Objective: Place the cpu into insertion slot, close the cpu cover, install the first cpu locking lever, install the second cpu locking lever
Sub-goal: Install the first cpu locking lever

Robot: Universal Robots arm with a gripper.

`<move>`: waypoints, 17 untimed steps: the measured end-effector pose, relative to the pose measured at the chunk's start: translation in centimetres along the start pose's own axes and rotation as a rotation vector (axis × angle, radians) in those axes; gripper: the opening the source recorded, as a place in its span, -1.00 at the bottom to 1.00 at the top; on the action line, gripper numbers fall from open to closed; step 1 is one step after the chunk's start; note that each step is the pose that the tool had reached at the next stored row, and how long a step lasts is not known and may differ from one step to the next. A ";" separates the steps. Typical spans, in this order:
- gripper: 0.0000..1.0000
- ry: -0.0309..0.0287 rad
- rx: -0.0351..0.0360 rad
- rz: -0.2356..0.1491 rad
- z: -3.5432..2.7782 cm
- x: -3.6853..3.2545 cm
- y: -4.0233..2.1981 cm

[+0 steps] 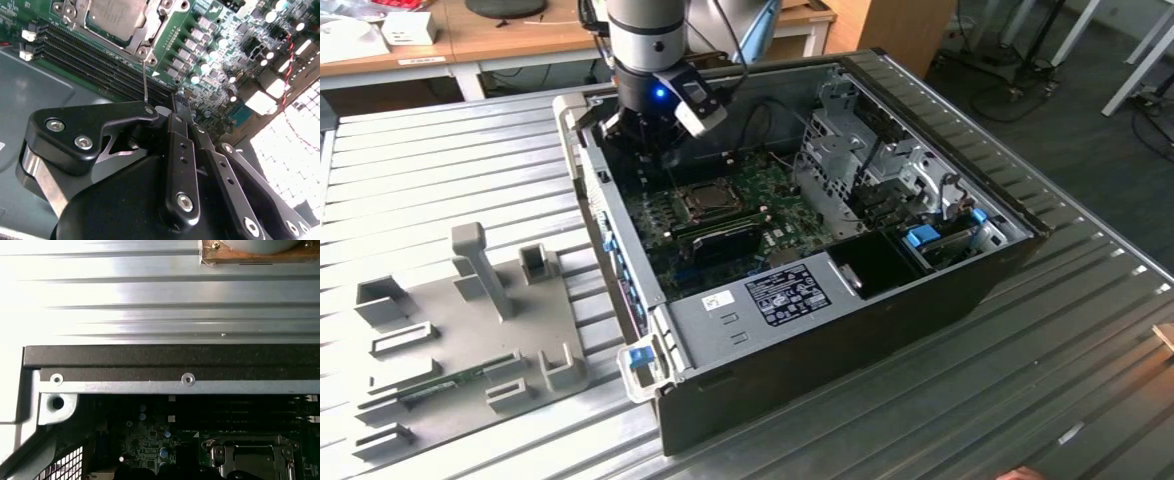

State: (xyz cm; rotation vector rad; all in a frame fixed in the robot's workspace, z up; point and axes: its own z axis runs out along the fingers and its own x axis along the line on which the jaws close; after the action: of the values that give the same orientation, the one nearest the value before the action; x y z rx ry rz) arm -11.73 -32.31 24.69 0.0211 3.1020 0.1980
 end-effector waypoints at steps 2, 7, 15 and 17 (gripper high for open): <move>-0.80 -0.0003 -0.0052 0.000 0.03 0.00 0.05; -0.80 -0.0001 -0.0063 0.000 0.07 -0.22 0.05; -0.80 -0.0003 -0.0063 0.000 0.18 -1.55 0.06; -0.80 -0.0003 -0.0064 0.000 0.20 -2.00 0.06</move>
State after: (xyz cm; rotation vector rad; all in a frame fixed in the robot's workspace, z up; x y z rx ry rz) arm -9.73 -32.25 24.56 0.0213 3.1010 0.2079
